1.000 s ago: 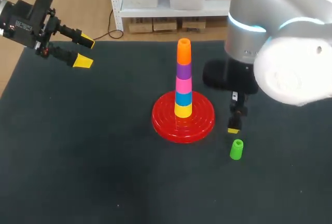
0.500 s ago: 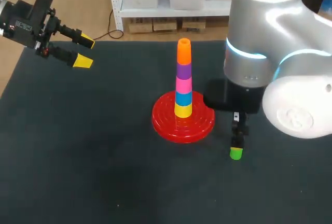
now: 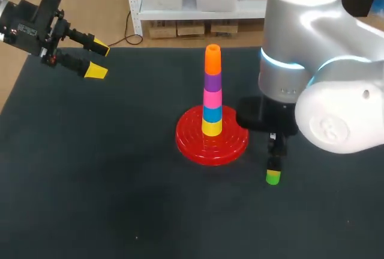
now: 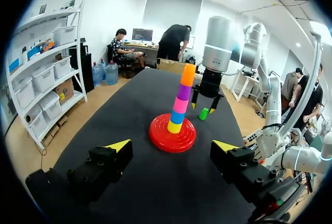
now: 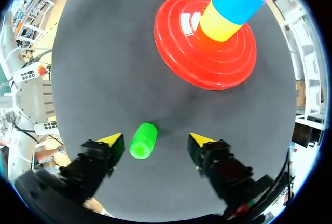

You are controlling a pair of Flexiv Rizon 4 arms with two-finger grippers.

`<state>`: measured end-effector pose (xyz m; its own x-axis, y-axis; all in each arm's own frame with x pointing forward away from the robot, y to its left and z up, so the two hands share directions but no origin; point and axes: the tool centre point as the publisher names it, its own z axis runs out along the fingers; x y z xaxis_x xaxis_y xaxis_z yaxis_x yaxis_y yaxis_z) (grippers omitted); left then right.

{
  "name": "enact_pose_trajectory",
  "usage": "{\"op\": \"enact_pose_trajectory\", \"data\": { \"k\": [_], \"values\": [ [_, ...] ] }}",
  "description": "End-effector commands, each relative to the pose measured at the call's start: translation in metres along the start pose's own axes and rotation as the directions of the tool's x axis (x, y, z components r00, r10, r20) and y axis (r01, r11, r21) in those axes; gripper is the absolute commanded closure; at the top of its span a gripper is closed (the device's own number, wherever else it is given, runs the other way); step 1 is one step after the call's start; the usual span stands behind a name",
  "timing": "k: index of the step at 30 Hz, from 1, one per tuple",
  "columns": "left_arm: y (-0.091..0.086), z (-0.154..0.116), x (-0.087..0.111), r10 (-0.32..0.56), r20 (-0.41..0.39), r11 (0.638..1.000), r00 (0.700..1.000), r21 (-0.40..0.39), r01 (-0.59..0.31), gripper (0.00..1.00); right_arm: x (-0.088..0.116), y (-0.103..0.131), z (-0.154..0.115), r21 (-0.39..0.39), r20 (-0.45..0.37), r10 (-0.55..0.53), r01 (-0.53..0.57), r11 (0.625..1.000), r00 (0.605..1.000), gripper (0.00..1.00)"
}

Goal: Pick up and stack the cylinders on the red base in this order: pink,purple,orange,green

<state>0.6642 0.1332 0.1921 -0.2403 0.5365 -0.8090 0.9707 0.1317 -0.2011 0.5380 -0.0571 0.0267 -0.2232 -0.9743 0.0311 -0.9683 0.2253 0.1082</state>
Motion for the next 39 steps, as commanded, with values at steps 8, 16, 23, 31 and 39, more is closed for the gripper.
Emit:
{"op": "enact_pose_trajectory", "data": {
  "k": [8,16,23,31,39],
  "values": [
    [0.000,0.000,0.002,0.004,0.005,1.000,1.000,-0.002,-0.004,0.00,0.005,0.003,0.002,-0.014,0.002,0.002,-0.002,1.000,1.000,0.49],
    [0.000,0.000,0.002,0.004,0.005,1.000,1.000,-0.002,-0.004,0.00,0.006,0.010,0.001,-0.021,0.006,-0.007,0.007,1.000,1.000,0.51],
    [0.000,0.000,0.002,0.004,0.005,1.000,1.000,-0.002,-0.004,0.00,0.007,0.013,0.001,-0.024,0.005,-0.010,0.010,1.000,1.000,0.52],
    [0.000,0.000,0.002,0.004,0.005,1.000,1.000,-0.002,-0.004,0.00,0.007,0.016,0.003,-0.035,-0.002,-0.010,0.010,0.999,1.000,1.00],
    [0.000,0.000,0.002,0.004,0.005,1.000,1.000,-0.002,-0.004,0.00,-0.001,0.007,-0.077,-0.037,0.039,0.026,-0.024,0.999,0.999,1.00]
  ]
}}
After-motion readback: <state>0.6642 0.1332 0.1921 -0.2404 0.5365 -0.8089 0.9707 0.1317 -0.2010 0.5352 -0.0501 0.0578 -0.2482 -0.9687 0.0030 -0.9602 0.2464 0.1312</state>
